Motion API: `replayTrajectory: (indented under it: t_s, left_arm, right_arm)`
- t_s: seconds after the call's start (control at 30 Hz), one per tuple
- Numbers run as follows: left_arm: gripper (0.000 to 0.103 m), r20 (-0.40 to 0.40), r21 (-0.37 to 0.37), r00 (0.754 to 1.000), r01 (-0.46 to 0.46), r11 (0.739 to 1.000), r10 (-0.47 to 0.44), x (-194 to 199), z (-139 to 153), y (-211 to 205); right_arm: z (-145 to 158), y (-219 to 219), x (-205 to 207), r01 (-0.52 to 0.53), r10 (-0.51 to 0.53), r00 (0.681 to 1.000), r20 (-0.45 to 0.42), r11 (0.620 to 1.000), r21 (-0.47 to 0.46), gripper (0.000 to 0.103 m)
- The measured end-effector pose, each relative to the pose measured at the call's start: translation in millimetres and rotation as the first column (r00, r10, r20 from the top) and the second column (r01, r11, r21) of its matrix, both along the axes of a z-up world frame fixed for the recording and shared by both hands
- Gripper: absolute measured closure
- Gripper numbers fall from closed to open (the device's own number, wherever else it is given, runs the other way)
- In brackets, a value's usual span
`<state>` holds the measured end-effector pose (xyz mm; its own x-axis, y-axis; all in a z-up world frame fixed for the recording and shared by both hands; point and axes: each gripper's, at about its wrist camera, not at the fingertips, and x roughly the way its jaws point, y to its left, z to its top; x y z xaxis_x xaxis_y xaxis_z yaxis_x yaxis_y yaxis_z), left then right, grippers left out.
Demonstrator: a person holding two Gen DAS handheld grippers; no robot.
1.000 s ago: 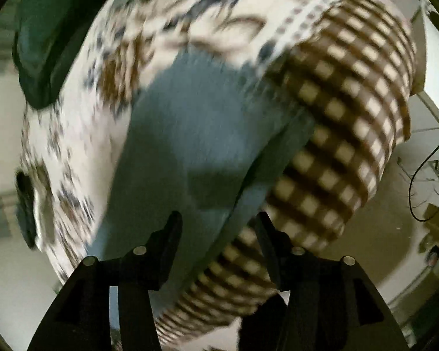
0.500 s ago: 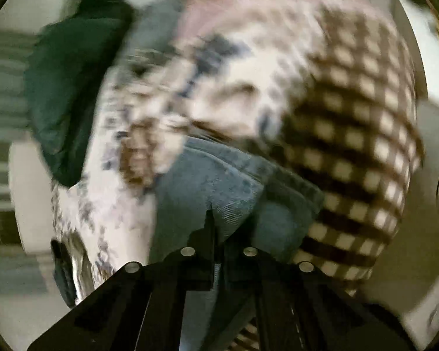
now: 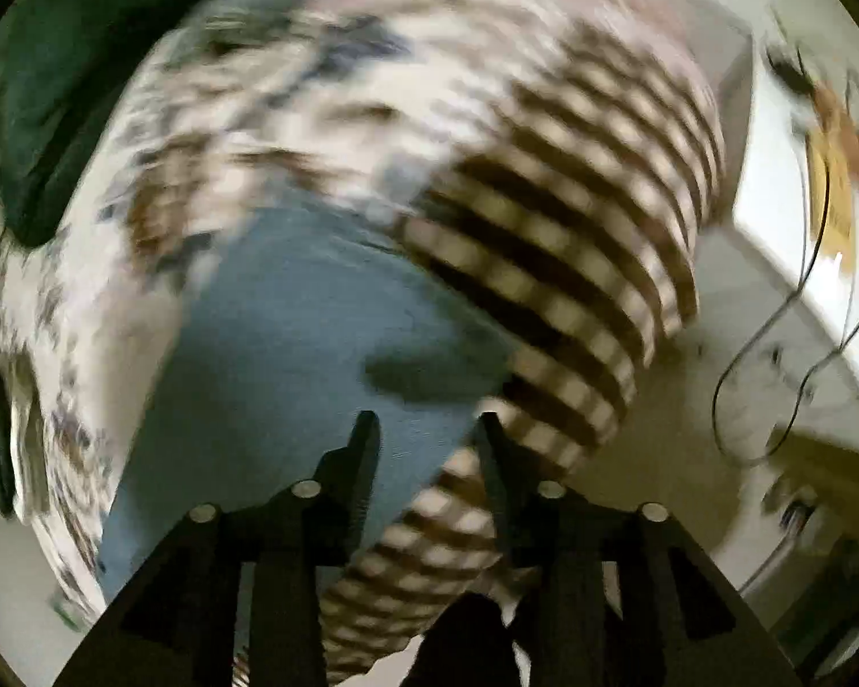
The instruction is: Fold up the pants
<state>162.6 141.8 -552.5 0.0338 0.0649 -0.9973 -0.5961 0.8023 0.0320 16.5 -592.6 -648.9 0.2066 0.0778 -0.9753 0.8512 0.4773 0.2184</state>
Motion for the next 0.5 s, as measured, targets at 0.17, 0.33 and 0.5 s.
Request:
replayTrajectory:
  t_s: [0.17, 0.33, 0.5]
  left_arm:
    - [0.023, -0.027, 0.048, 0.981, 0.191, 0.980, -0.190, 13, 11, -54]
    - [0.023, -0.020, 0.025, 0.937, 0.348, 0.937, -0.348, 36, 0, -115]
    - [0.023, -0.052, 0.030, 0.919, 0.392, 0.920, -0.390, 35, -19, -154]
  right_arm:
    - [12, 49, 107, -0.317, 0.318, 0.945, -0.074, 0.948, 0.018, 0.055]
    - [-23, 65, 179, -0.609, 0.574, 0.769, -0.281, 0.791, -0.049, 0.055]
    - [-64, 67, 195, -0.817, 0.753, 0.542, -0.372, 0.576, -0.023, 0.059]
